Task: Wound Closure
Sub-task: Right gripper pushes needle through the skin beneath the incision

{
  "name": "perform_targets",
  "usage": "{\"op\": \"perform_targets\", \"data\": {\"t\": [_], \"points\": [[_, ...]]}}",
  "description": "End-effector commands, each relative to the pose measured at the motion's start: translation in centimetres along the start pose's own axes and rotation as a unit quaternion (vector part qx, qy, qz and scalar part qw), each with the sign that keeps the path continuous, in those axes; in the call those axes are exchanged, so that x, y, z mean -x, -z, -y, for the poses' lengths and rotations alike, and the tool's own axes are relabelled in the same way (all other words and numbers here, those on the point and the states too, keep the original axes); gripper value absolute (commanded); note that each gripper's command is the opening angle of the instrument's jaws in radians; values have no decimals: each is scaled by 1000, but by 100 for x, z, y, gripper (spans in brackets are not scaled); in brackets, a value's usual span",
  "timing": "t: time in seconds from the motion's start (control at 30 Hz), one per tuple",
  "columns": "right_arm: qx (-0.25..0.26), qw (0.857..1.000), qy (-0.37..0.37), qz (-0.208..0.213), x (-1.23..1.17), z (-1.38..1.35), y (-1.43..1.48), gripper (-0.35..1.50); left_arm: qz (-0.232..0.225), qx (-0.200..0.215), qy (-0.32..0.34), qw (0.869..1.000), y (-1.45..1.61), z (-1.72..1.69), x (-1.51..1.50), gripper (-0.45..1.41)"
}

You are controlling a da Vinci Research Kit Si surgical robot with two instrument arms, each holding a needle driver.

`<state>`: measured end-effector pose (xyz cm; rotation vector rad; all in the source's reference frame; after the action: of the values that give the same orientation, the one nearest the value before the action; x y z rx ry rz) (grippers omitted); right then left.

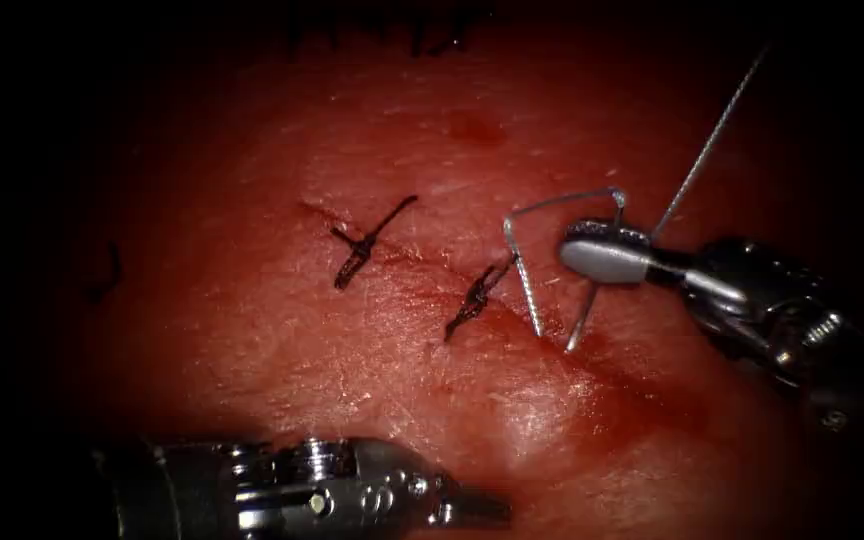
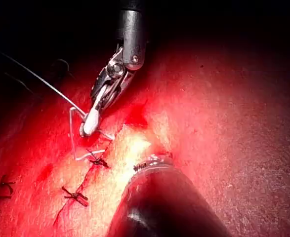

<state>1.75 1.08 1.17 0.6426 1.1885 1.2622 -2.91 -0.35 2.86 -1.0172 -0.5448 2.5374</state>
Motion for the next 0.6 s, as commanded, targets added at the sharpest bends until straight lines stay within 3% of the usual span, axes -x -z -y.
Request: {"op": "perform_targets", "data": {"t": [0.03,0.6], "points": [[-6,1000,-13,4,8,-1,-9,-35,0,0,0,1000,-8,0,0,-43],[-36,990,-119,65,41,25,-26,-35,0,1,0,1000,-8,0,0,-43]]}}
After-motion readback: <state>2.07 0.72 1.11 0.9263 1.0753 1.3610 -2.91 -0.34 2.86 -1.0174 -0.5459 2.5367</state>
